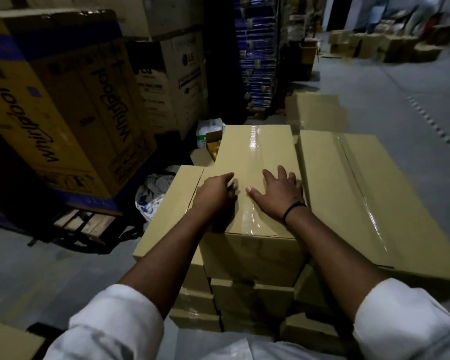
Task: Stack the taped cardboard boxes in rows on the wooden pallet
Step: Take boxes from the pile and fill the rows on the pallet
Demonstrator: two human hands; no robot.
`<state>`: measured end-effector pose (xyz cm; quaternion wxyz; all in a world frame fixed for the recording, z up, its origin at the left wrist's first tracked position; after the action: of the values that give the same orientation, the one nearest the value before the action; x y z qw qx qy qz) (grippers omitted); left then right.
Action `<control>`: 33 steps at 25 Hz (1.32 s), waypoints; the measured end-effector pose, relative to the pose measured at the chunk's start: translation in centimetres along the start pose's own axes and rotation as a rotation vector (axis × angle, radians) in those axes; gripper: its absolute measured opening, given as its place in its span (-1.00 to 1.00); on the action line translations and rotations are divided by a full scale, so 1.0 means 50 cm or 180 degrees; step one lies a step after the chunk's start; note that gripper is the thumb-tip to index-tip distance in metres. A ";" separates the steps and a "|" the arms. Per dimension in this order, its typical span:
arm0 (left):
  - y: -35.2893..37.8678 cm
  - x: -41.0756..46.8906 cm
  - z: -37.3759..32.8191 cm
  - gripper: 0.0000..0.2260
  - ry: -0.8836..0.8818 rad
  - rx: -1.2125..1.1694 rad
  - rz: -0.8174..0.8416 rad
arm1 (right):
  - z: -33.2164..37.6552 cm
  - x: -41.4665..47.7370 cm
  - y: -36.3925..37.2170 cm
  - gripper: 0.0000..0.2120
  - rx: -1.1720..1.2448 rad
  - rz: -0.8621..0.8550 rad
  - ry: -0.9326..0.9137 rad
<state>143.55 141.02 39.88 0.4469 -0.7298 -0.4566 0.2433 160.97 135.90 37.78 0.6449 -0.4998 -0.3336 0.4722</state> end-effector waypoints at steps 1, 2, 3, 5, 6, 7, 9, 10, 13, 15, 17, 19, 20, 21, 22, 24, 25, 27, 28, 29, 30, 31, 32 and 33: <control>0.016 0.014 -0.004 -0.72 -0.0004 0.0043 0.0063 | -0.007 0.005 0.003 -0.23 -0.0047 0.0019 0.0001; 0.028 0.022 -0.007 -0.75 0.0028 0.0143 0.0053 | -0.012 0.011 0.007 -0.23 -0.0079 0.0047 0.0000; 0.035 0.022 -0.009 -0.73 0.0052 0.0279 0.0017 | -0.015 0.017 0.008 -0.23 -0.0095 0.0076 -0.0003; 0.034 0.015 -0.009 -0.70 0.0020 0.0317 -0.0129 | -0.022 0.034 0.008 -0.23 -0.0057 0.0139 -0.0001; 0.031 0.014 -0.003 -0.68 -0.0006 0.0318 -0.0211 | -0.026 0.042 0.008 -0.23 -0.0006 0.0175 0.0001; 0.030 0.012 0.008 -0.65 -0.0040 0.0312 -0.0258 | -0.028 0.051 0.010 -0.23 0.0045 0.0205 -0.0005; 0.027 0.012 0.031 -0.61 -0.0150 0.0315 -0.0239 | -0.027 0.066 0.015 -0.23 0.0095 0.0233 -0.0028; 0.025 0.014 0.041 -0.59 -0.0211 0.0312 -0.0206 | -0.025 0.071 0.018 -0.22 0.0111 0.0248 -0.0023; 0.029 0.017 0.051 -0.49 -0.0230 0.0495 -0.0018 | -0.013 0.075 0.021 -0.20 0.0049 0.0291 0.0021; 0.030 0.018 0.048 -0.44 -0.0242 0.0622 0.0097 | -0.008 0.070 0.018 -0.20 -0.0033 0.0269 0.0036; 0.028 0.015 0.044 -0.42 -0.0263 0.0625 0.0155 | -0.007 0.065 0.011 -0.20 -0.0036 0.0225 0.0044; 0.022 0.013 0.033 -0.42 -0.0227 0.0568 0.0173 | -0.007 0.063 0.006 -0.19 0.0053 0.0182 0.0088; 0.016 0.008 0.025 -0.42 -0.0204 0.0535 0.0164 | -0.008 0.059 0.004 -0.17 0.0092 0.0155 0.0122; 0.010 0.000 0.019 -0.41 -0.0194 0.0501 0.0139 | -0.005 0.053 0.003 -0.14 0.0105 0.0123 0.0138; 0.005 -0.010 0.018 -0.41 -0.0181 0.0483 0.0117 | -0.001 0.046 0.002 -0.11 0.0105 0.0090 0.0128; -0.009 -0.037 0.026 -0.38 -0.0177 0.0445 0.0048 | 0.015 0.030 0.003 -0.08 0.0098 0.0044 0.0061; -0.020 -0.054 0.035 -0.37 -0.0190 0.0410 -0.0018 | 0.029 0.021 0.003 -0.07 0.0103 0.0028 0.0012; -0.051 -0.098 0.062 -0.35 -0.0266 0.0304 -0.0170 | 0.078 0.001 0.003 -0.06 0.0107 -0.0009 -0.0129; -0.070 -0.121 0.080 -0.33 -0.0326 0.0280 -0.0241 | 0.110 -0.009 0.005 -0.07 0.0110 -0.0026 -0.0221; -0.091 -0.146 0.103 -0.30 -0.0416 0.0282 -0.0312 | 0.149 -0.019 0.007 -0.08 0.0115 -0.0046 -0.0325; -0.114 -0.173 0.124 -0.26 -0.0517 0.0306 -0.0391 | 0.188 -0.031 0.010 -0.09 0.0127 -0.0061 -0.0430; -0.137 -0.205 0.156 -0.23 -0.0647 0.0318 -0.0475 | 0.236 -0.046 0.017 -0.09 0.0138 -0.0061 -0.0545; -0.158 -0.237 0.188 -0.21 -0.0766 0.0317 -0.0538 | 0.282 -0.063 0.025 -0.10 0.0149 -0.0062 -0.0652; -0.178 -0.271 0.220 -0.20 -0.0877 0.0311 -0.0600 | 0.329 -0.080 0.036 -0.10 0.0160 -0.0068 -0.0766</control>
<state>124.88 135.43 41.65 0.4358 -0.6209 -0.5676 0.3200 144.33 137.65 40.81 0.6175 -0.4196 -0.4019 0.5302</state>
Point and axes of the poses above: each hand's wrist, its own x-axis towards the middle knuckle, its own y-axis out of the palm, z = x × y, the point moved 7 cm from there along x, towards the middle knuckle, and after that the axes turned 4 degrees about z, right-handed, at the moved point
